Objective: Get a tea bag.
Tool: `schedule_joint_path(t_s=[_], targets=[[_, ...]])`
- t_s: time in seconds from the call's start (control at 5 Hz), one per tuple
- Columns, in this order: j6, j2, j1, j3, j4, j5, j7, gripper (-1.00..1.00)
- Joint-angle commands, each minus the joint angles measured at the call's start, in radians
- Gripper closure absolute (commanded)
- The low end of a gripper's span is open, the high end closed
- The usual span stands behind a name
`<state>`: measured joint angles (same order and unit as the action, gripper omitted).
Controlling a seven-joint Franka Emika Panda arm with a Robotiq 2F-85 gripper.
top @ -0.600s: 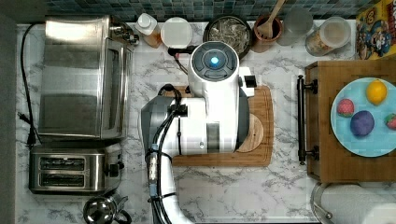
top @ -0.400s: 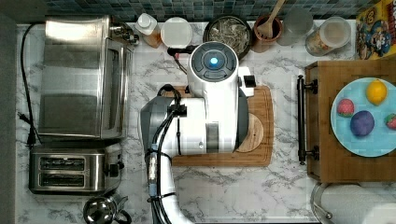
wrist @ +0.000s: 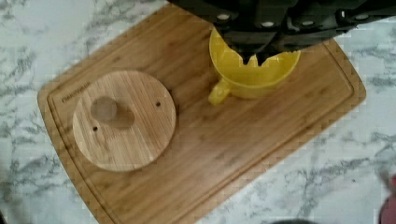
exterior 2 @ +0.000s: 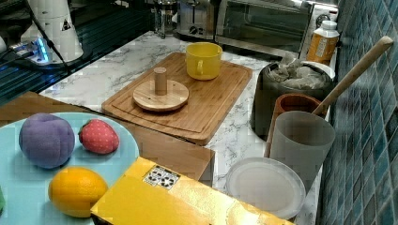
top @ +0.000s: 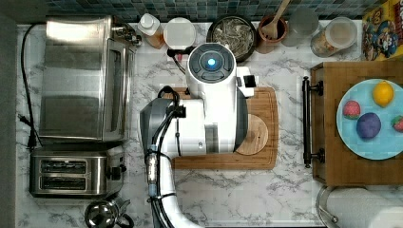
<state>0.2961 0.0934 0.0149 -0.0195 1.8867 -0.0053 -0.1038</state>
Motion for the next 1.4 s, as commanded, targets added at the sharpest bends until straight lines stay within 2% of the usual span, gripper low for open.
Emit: schedule_joint_path(t_s=[0.2, 0.4, 0.6, 0.8, 1.0, 1.4], targets=[[0.225, 0.062, -0.001, 0.026, -0.106, -0.119, 0.092, 1.00], [0.292, 0.073, -0.024, 0.034, -0.134, -0.102, 0.131, 1.00], [0.375, 0.062, -0.018, 0.054, -0.131, -0.134, 0.189, 1.00], [0.397, 0.095, -0.001, 0.072, -0.157, -0.181, 0.252, 0.02], [0.354, 0.160, 0.003, 0.074, -0.221, -0.181, 0.240, -1.00], [0.332, 0.263, 0.002, 0.068, -0.324, -0.193, 0.252, -1.00]])
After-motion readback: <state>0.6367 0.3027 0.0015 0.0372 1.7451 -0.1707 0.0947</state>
